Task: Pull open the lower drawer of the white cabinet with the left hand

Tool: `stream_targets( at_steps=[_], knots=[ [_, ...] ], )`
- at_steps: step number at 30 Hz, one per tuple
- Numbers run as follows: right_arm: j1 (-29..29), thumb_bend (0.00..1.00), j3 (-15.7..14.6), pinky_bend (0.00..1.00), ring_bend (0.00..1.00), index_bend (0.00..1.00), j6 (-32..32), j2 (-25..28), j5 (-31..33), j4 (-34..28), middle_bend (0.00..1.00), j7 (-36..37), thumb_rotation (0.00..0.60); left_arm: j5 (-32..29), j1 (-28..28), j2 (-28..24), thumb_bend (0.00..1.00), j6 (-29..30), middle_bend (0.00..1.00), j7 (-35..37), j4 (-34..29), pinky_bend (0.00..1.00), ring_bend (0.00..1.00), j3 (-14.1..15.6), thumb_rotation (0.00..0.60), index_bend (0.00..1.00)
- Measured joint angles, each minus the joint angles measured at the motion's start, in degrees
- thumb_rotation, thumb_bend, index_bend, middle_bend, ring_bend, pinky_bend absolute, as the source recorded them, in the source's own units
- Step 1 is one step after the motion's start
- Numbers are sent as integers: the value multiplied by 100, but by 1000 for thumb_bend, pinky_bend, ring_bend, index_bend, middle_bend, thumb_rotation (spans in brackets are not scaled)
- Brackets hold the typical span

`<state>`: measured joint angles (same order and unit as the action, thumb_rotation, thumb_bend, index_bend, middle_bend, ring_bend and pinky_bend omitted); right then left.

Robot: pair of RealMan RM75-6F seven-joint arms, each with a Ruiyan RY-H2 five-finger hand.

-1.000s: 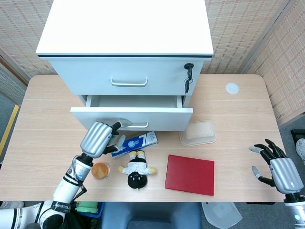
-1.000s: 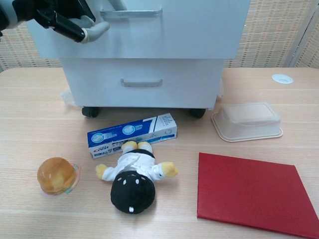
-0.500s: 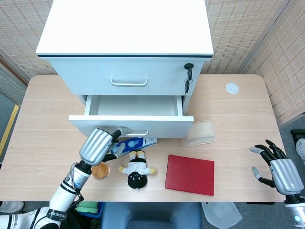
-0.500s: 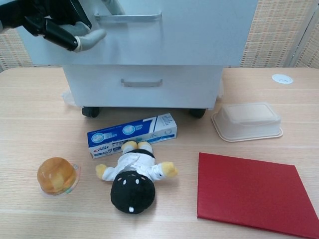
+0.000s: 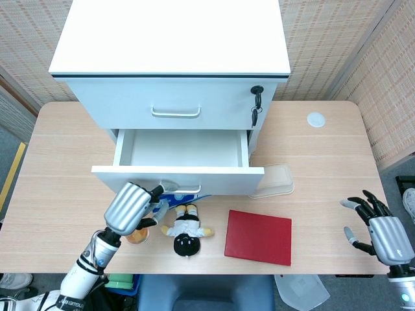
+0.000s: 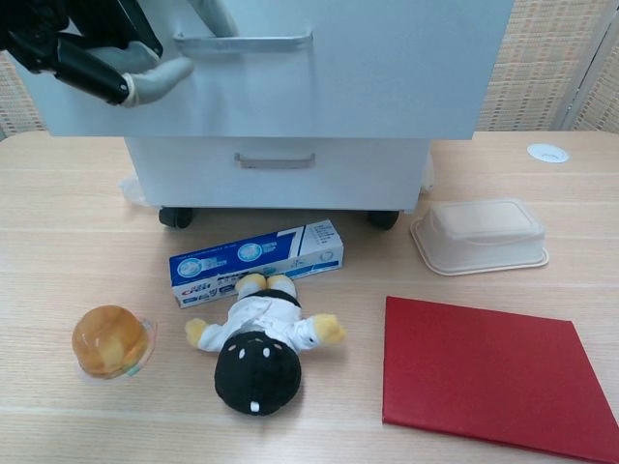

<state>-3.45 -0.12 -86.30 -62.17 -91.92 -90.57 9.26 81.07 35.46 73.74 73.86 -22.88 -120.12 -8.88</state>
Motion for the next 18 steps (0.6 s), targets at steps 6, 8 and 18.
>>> stream_targets(
  at_steps=[6, 8, 18],
  knots=[
    [14, 334, 1, 163, 133, 259, -22, 9, -7, -6, 225, 6, 600, 354, -109, -33, 469, 162, 906, 29, -44, 1000, 987, 34, 600, 317],
    [18, 334, 2, 163, 133, 259, -27, 10, -6, -5, 225, 11, 600, 499, -176, -82, 469, 255, 872, 73, -47, 1000, 954, 52, 600, 318],
    [16, 334, 7, 163, 133, 260, -28, 13, -19, 36, 225, 74, 600, 1254, -889, -427, 469, 1002, 790, 457, 212, 1000, 869, 488, 600, 562]
  ],
)
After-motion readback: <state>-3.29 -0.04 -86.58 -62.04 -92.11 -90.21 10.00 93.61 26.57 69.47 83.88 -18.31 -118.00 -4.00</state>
